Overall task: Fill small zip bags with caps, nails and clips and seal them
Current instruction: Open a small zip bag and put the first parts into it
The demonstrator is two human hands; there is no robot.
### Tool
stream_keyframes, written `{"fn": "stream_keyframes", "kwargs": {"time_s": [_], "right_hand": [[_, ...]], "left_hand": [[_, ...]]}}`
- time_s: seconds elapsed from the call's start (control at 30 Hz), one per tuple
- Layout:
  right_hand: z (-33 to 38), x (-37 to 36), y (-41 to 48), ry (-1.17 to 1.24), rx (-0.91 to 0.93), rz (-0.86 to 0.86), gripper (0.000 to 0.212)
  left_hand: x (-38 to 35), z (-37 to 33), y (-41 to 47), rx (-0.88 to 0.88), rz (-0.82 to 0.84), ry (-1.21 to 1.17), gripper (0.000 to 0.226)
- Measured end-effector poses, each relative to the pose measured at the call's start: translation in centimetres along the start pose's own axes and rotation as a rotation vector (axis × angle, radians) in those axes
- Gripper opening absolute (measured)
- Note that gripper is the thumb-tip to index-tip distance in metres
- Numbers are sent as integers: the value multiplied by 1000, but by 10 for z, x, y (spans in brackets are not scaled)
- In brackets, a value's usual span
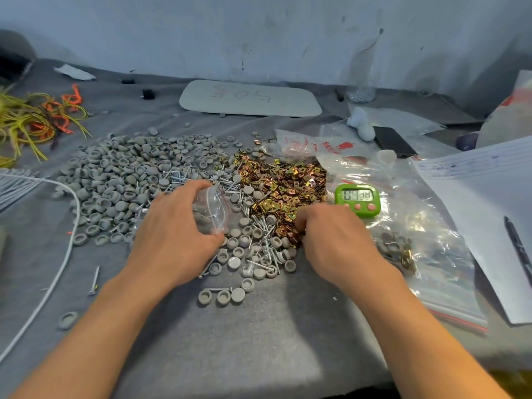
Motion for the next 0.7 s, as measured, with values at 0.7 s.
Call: {"fn": "stream_keyframes", "kwargs": {"time_s": [0.7], "right_hand": [[21, 6, -4, 1712, -36, 196, 23]], "left_hand": [[0, -46, -24, -238, -39, -520, 37]]}}
Point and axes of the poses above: each hand's wrist, its own y-axis towards the middle knuckle, its own x-axis out of the back of the hand, z = x × y, the point moved 2 cm from there along y, towards the middle knuckle, and after that the axes turned 8 degrees about z, right-handed, at the moved point
